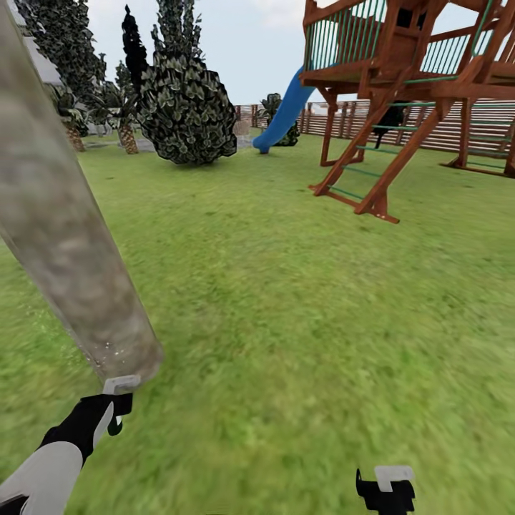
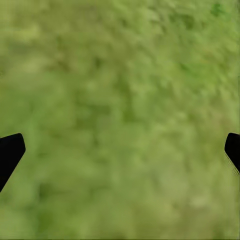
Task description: In the garden, pick up the pesticide atomizer on the floor and spray pesticide onto both trees until each tree trunk is fully covered.
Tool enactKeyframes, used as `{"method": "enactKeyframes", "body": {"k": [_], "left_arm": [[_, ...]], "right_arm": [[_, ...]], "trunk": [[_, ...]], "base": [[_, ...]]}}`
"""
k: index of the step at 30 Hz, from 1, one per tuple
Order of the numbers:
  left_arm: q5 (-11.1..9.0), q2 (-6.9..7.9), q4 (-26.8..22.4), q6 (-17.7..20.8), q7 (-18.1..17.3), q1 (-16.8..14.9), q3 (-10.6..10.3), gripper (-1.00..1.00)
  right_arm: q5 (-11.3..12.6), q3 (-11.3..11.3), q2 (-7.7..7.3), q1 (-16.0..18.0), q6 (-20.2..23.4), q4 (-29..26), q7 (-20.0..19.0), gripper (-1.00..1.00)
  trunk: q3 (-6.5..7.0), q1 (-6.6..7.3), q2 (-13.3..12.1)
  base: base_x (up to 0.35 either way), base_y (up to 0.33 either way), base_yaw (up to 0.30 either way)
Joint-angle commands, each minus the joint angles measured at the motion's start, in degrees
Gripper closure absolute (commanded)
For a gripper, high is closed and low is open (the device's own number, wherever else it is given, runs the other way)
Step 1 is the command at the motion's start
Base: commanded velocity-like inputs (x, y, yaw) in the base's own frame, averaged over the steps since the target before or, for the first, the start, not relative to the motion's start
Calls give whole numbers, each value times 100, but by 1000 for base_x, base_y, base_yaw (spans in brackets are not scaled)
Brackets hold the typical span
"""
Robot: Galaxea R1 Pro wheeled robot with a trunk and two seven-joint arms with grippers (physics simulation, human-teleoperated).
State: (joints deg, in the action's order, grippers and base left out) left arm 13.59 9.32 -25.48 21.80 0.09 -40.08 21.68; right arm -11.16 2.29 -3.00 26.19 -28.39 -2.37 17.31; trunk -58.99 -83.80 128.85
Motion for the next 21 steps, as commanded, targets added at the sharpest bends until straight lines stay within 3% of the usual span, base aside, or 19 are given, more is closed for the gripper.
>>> {"method": "enactKeyframes", "body": {"k": [1, 5, 10, 13, 15, 17, 18, 19, 21], "left_arm": [[-40, 2, 0, 0, 2, 0, -4, 100], [-220, 9, 0, 0, 3, 0, -6, 100], [-226, -46, -222, 207, -41, -111, -57, 100], [-214, -68, -403, 494, -143, -444, -88, 100], [-183, -7, -468, 682, -538, -788, -106, 100], [-174, 226, -489, 1011, -720, -934, -140, 100], [-178, 447, -488, 1059, -753, -953, -144, 100], [-173, 754, -485, 1080, -1079, -945, -150, 100], [-165, 827, -484, 1085, -1318, -951, -150, 100]], "right_arm": [[0, 0, 1, 0, 0, 0, 0, -100], [0, 0, -2, 0, 0, 0, 0, -100], [0, 0, -7, 0, 0, 0, 0, -100], [0, 0, -7, 0, 0, 0, 0, -100], [0, 0, -27, 0, 0, 0, 0, -100], [-6, 0, -40, 0, 0, 0, 0, -100], [-5, 0, -41, 0, 0, 0, 0, -100], [-1, 0, -42, 0, 0, 0, 0, -100], [0, 0, -42, 0, 0, 0, 0, -100]], "trunk": [[0, 0, 0], [0, 0, 0], [0, 0, 0], [0, 0, 0], [0, 0, 0], [0, 0, 0], [0, 0, 0], [0, 0, 0], [0, 0, 0]], "base": [[4, -270, 277], [-90, -263, 277], [-79, -80, 269], [-1, -1, 73], [0, 0, 8], [0, 0, 1], [0, 0, 0], [0, 0, 0], [0, 0, 0]]}}
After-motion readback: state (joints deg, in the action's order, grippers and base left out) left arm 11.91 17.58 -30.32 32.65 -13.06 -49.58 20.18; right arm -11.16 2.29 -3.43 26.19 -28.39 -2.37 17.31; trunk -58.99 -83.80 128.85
